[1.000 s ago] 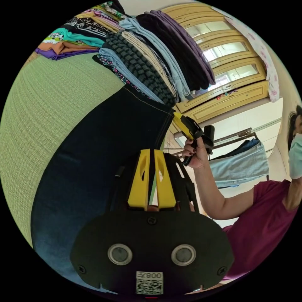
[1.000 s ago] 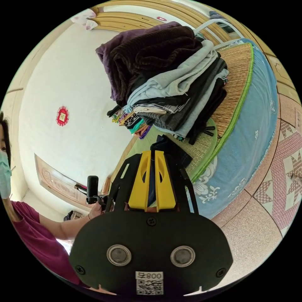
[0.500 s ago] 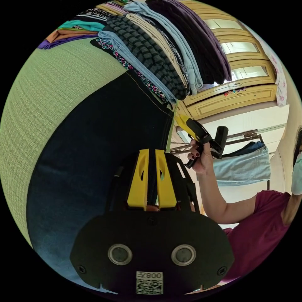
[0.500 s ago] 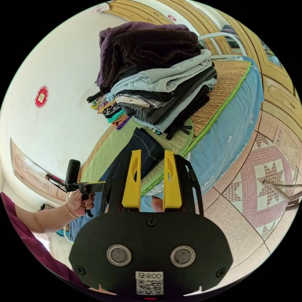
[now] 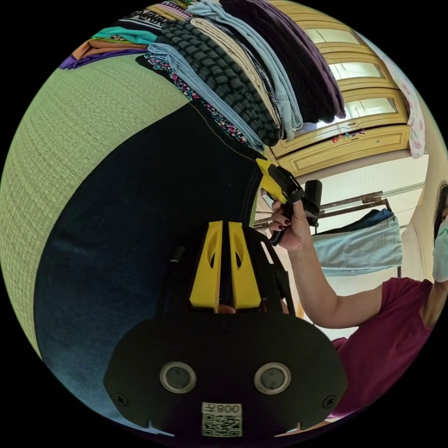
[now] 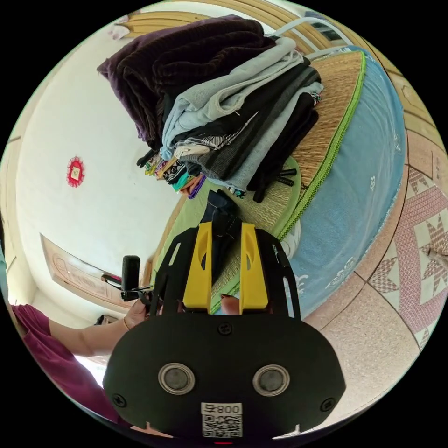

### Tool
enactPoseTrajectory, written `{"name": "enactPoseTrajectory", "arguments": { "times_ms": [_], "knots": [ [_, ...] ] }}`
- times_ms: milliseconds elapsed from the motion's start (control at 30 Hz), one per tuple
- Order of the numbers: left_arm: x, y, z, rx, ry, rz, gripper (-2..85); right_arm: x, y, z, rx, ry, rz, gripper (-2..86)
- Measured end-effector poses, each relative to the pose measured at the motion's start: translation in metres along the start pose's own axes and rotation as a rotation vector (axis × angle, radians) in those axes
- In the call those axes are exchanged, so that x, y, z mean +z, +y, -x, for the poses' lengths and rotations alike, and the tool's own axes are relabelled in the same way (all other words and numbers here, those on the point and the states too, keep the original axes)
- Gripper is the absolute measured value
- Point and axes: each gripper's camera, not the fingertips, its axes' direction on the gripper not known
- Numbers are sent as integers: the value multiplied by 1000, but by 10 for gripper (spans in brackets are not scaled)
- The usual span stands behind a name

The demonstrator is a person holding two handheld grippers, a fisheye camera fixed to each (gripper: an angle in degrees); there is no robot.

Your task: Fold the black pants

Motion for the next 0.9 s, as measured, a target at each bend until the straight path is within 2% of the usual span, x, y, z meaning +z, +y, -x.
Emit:
{"name": "enactPoseTrajectory", "arguments": {
  "times_ms": [167, 400, 567, 700, 900],
  "knots": [
    [-23, 5, 3, -4, 49, -51, 42, -1, -4, 15, 25, -61, 0, 79],
    [-87, 6, 11, -34, 202, -237, 74, 10, -3, 117, -194, -87, 20, 57],
    [-131, 11, 14, -54, 215, -263, 97, 38, 8, 191, -335, -82, 93, 54],
    [-164, 29, 22, -110, 132, -208, 110, 65, 19, 245, -411, -91, 156, 52],
    [-216, 86, 36, -167, 164, -233, 79, 94, 31, 309, -447, -135, 228, 49]
  ]
}}
